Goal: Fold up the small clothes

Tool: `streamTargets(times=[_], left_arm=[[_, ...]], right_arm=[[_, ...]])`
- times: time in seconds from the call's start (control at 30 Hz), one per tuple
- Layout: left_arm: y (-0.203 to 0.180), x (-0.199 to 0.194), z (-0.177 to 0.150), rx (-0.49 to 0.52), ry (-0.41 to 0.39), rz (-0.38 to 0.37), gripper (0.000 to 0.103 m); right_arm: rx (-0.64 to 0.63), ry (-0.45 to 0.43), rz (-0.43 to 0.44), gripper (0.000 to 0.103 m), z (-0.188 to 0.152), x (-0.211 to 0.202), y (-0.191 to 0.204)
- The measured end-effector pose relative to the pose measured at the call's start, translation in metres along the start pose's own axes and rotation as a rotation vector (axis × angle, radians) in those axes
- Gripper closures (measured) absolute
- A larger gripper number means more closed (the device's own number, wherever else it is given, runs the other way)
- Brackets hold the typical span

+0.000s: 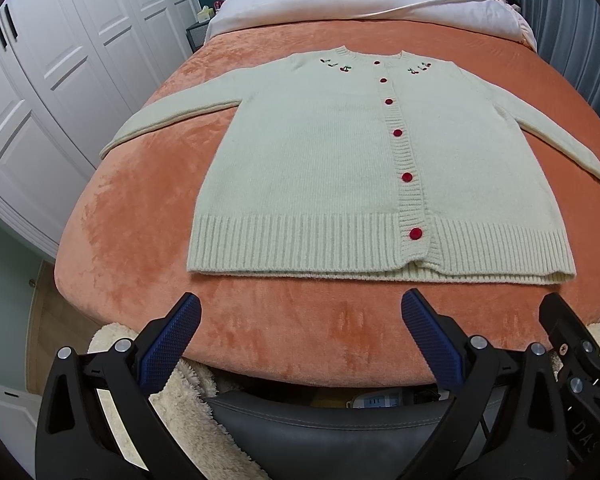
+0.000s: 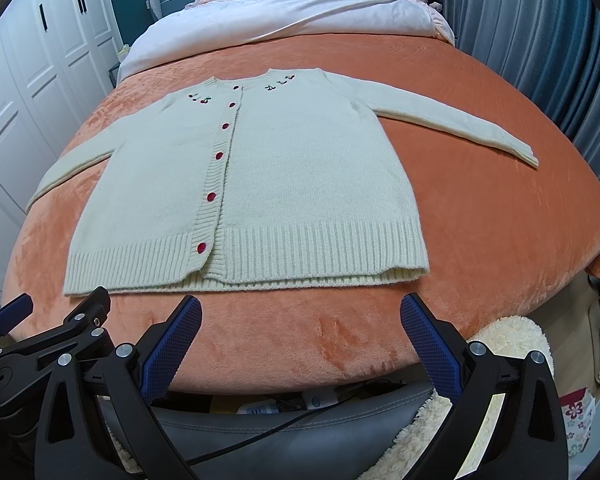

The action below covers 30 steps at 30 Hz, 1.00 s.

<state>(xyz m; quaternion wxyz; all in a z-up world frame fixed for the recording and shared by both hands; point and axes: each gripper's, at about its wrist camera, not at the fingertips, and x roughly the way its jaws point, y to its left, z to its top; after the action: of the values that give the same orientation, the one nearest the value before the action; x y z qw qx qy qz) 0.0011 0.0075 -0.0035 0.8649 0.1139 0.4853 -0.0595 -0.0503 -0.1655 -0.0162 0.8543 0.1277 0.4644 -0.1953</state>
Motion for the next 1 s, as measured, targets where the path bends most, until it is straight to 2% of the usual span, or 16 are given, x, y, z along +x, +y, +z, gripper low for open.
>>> streamTargets(times=[1.0], left_arm=[[-0.0018,0.0017,0.0032,-0.001,-0.001,0.008,0.005]], right_arm=[[-0.002,0.01,0.005,0.005,-0.0024,0.0044,-0.0006]])
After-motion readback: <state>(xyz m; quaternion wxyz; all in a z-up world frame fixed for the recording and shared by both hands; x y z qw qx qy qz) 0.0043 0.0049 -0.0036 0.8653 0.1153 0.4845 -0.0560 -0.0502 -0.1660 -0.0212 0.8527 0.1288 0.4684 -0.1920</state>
